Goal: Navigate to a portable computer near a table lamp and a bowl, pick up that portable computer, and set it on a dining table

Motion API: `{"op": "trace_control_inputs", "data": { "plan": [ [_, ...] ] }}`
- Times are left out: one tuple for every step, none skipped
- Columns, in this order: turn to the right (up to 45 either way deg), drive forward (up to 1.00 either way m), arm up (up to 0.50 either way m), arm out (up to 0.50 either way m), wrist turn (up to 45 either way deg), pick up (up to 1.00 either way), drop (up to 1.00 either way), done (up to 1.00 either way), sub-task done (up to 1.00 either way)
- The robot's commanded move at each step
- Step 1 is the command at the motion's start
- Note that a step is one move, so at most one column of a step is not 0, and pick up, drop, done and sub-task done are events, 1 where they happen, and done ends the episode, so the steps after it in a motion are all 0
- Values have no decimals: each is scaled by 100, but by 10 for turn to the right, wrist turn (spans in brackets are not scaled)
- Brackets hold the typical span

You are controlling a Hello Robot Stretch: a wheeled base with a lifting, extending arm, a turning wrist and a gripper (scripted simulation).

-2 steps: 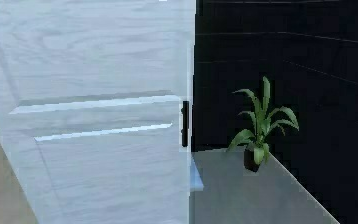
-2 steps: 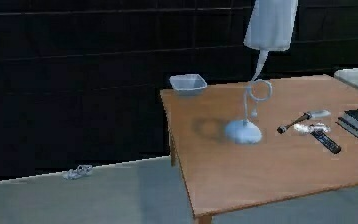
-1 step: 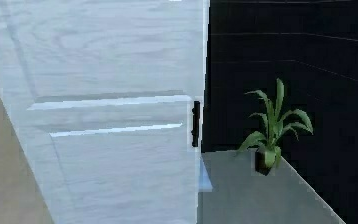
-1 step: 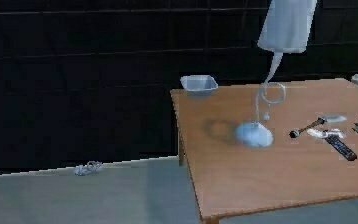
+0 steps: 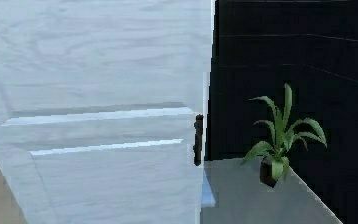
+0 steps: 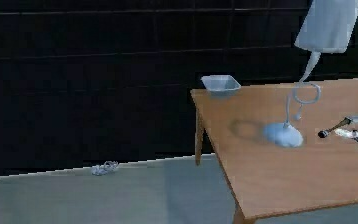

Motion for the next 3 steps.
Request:
{"op": "trace_control_inputs", "data": {
  "plan": [
    [-450, 0, 0, 0, 0, 0, 0, 0, 0],
    [-150, 0, 0, 0, 0, 0, 0, 0, 0],
    [0, 55, 0, 0, 0, 0, 0, 0, 0]
  ]
}}
